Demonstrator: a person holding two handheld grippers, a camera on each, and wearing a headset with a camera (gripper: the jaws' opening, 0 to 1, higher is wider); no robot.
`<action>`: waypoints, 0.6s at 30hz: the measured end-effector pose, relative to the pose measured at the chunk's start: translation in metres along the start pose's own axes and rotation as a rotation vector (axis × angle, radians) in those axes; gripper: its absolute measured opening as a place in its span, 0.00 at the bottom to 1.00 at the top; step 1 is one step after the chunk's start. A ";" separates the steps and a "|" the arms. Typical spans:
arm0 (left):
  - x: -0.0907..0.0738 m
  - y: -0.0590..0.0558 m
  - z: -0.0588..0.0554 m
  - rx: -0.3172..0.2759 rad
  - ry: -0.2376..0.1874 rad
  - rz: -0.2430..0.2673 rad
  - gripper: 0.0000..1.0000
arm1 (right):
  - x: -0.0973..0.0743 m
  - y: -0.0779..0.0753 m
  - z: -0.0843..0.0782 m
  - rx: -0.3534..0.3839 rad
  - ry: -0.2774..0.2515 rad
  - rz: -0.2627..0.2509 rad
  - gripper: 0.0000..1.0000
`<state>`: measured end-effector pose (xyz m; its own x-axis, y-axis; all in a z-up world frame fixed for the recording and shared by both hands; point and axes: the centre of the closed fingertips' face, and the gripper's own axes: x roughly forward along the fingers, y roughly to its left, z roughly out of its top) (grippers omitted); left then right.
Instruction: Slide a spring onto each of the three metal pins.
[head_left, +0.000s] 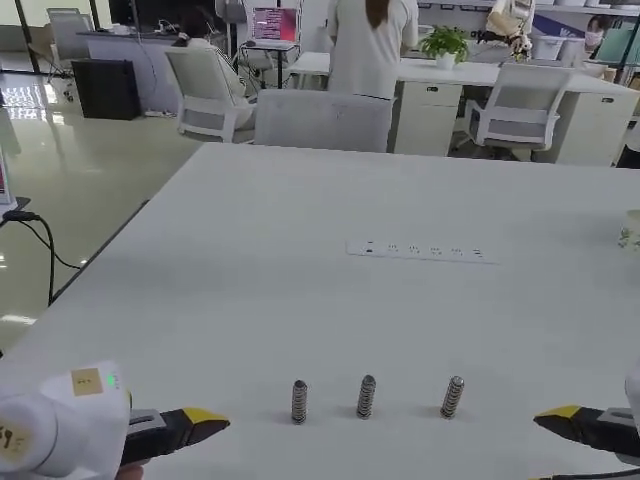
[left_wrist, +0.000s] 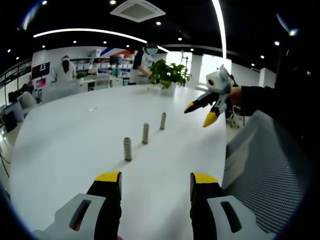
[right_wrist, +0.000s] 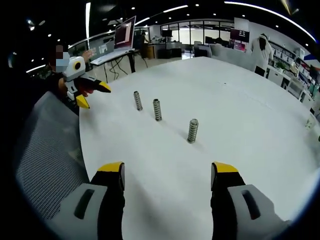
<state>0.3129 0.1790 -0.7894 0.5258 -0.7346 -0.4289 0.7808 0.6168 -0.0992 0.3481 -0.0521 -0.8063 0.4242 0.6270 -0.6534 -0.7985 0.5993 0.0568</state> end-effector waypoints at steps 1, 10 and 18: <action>0.000 0.000 0.000 0.000 0.000 0.000 0.50 | 0.000 0.000 0.000 0.000 0.001 0.000 0.72; 0.000 0.000 0.000 -0.002 0.001 0.005 0.50 | 0.003 0.005 -0.003 0.000 -0.002 0.010 0.82; -0.001 0.000 0.001 0.000 -0.003 0.007 0.50 | 0.002 0.004 0.002 -0.011 -0.027 -0.002 0.85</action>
<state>0.3125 0.1793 -0.7881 0.5319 -0.7311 -0.4272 0.7772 0.6219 -0.0966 0.3468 -0.0477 -0.8055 0.4367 0.6393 -0.6329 -0.8024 0.5949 0.0472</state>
